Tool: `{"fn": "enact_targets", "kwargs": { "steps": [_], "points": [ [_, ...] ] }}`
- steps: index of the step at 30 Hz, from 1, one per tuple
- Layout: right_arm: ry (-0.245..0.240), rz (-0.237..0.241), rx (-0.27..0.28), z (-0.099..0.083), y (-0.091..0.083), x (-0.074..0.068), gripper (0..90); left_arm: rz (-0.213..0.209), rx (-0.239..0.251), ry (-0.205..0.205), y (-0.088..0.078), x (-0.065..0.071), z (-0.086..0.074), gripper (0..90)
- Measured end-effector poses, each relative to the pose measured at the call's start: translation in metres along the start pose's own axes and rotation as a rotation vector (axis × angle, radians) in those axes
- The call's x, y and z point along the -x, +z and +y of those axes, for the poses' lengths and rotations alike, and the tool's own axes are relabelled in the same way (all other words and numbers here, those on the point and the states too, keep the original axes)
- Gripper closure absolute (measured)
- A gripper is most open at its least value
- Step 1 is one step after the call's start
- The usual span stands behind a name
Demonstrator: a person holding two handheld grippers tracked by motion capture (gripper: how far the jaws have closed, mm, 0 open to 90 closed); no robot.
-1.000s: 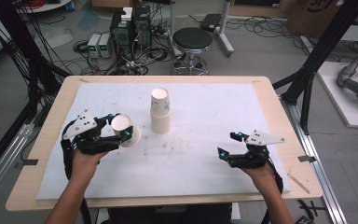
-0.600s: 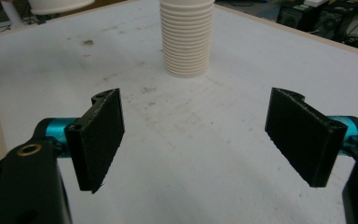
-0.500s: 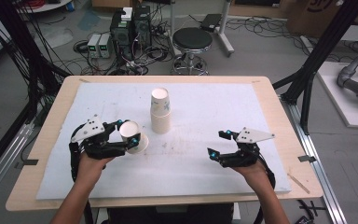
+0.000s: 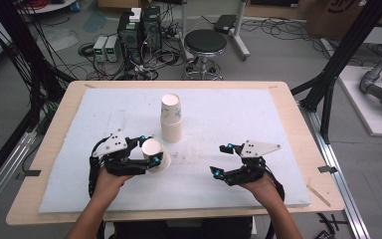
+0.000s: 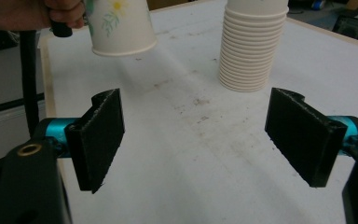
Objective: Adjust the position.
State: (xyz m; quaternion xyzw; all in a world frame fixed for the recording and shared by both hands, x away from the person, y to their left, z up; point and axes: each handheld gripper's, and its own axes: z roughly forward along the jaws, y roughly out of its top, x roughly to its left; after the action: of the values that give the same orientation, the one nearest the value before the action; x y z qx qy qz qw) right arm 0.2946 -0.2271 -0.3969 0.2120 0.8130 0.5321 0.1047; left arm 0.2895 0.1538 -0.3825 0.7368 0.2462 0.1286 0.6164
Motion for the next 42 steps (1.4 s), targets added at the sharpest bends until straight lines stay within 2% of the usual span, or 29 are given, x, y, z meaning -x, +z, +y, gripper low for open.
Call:
{"fn": "enact_targets", "kwargs": {
  "steps": [5,6,10,19,22,32,42],
  "points": [
    [-0.004,0.019,0.012,0.001,-0.002,-0.004,20.3,-0.032,-0.004,0.005,0.006,0.005,0.000,35.2],
    [-0.010,0.036,0.017,0.001,-0.001,-0.006,20.3,-0.039,-0.001,0.008,0.008,0.006,0.000,35.2],
    [-0.028,0.067,0.016,0.004,0.004,-0.013,20.5,-0.101,0.001,0.012,0.016,0.014,0.000,35.3],
    [-0.034,0.115,0.003,0.004,0.015,-0.018,20.5,-0.182,-0.013,0.035,0.033,0.026,0.005,35.3],
    [-0.037,0.120,0.005,0.004,0.017,-0.018,20.5,-0.202,-0.018,0.042,0.037,0.029,0.006,35.3],
    [-0.052,0.190,-0.004,0.005,0.030,-0.028,20.5,-0.264,-0.027,0.067,0.051,0.038,0.010,35.3],
    [-0.062,0.226,-0.012,0.006,0.040,-0.033,20.6,-0.313,-0.030,0.067,0.060,0.044,0.009,35.4]
  ]
}}
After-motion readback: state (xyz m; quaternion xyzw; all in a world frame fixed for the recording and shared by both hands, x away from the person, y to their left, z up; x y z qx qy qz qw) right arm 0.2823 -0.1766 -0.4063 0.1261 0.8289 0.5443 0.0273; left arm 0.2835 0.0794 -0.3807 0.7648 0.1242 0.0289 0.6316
